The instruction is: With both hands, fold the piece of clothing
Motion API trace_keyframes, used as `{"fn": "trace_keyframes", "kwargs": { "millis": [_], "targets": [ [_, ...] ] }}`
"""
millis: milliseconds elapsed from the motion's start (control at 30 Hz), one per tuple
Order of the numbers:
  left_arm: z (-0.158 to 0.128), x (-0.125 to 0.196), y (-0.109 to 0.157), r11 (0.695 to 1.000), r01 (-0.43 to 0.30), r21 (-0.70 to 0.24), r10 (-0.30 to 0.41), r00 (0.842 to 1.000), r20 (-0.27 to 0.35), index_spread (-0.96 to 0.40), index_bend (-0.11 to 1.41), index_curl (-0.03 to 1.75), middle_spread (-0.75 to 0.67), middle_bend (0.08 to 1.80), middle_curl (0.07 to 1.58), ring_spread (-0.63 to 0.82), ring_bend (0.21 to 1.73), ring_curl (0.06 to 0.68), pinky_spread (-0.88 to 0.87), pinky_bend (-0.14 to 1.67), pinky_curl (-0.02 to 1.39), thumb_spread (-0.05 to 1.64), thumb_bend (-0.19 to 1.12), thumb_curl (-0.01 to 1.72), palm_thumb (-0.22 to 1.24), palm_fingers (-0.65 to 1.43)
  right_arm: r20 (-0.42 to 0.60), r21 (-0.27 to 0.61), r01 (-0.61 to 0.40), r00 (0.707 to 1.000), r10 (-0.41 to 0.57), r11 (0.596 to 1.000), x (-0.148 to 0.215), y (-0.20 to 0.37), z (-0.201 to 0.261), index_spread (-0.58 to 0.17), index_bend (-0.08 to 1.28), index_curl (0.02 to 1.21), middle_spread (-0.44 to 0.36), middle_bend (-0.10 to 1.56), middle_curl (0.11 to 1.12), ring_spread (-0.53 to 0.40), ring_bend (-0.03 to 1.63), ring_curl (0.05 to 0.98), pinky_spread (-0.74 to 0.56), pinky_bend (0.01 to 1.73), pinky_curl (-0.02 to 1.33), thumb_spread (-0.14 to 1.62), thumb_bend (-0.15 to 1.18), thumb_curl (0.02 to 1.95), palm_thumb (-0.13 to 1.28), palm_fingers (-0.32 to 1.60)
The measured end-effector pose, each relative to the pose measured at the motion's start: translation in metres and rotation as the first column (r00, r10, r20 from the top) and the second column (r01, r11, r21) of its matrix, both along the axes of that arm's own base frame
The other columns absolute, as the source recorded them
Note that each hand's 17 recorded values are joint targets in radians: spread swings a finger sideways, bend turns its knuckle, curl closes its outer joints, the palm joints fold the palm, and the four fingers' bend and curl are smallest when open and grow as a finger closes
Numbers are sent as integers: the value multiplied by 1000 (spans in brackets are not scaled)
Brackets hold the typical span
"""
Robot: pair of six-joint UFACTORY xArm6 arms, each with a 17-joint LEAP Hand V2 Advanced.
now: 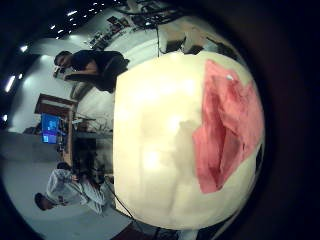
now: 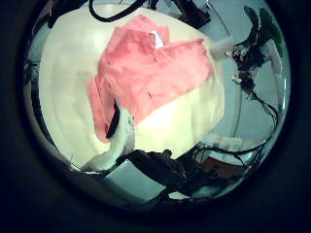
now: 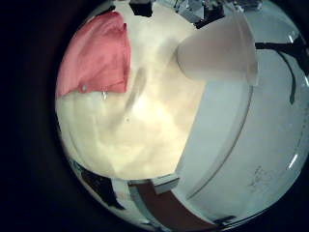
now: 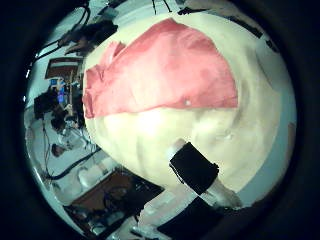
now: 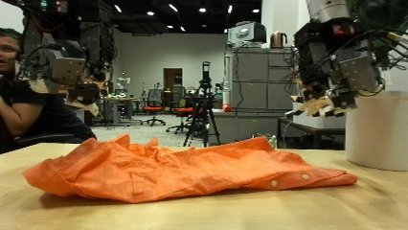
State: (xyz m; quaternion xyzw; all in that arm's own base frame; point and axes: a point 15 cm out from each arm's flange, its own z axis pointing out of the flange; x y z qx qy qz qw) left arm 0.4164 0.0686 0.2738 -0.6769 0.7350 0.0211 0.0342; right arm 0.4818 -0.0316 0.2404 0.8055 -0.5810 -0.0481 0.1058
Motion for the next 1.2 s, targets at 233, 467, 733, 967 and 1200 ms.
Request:
{"fn": "trace_keyframes", "kwargs": {
  "millis": [233, 467, 733, 967, 1200],
  "targets": [
    [-16, -28, -25, 997, -6, -71, 0, 996, -93, 162, 156, 312, 350, 193, 311, 521, 502, 210, 477, 347, 312, 1141, -19, 335, 506, -10, -78, -33, -11, 997, 8, 999, -1, -15, -41, -371, 189, 380, -57, 272, 367, 113, 383, 279, 287, 308, 447, 1178, -21, 259, 558, 56],
    [-19, -26, -49, 990, -24, -137, 11, 995, -96, 165, 158, 302, 353, 197, 312, 520, 497, 209, 477, 337, 312, 1140, -19, 332, 507, 1, -122, -75, -31, 992, 21, 997, 4, -28, -72, -349, 165, 345, -63, 217, 348, 125, 335, 264, 265, 285, 407, 1109, -20, 282, 588, 85],
    [-22, -27, -51, 991, -18, -129, 3, 994, -111, 166, 160, 296, 363, 194, 315, 520, 491, 209, 477, 329, 313, 1141, -17, 330, 519, 5, -125, -109, -54, 991, 40, 993, 35, -31, -101, -313, 163, 316, -26, 201, 343, 127, 312, 259, 247, 267, 378, 1055, -22, 298, 613, 117],
    [-24, -32, -41, 994, -28, -108, 14, 992, -125, 168, 158, 292, 359, 192, 317, 520, 488, 210, 477, 325, 315, 1147, -18, 332, 527, 6, -142, -110, -43, 989, 27, 993, 37, -36, -119, -289, 235, 332, -55, 323, 374, -26, 415, 266, 91, 176, 318, 1043, -5, 322, 698, 528],
    [-25, -37, -24, 996, -41, -85, 29, 990, -141, 167, 159, 289, 351, 195, 318, 520, 486, 210, 478, 322, 316, 1149, -19, 329, 531, 8, -120, -100, -52, 992, 39, 994, 32, -49, -101, -344, 502, 485, -130, 730, 545, -252, 819, 428, -419, 557, 432, 1015, -4, 368, 853, 1472]
  ]
}}
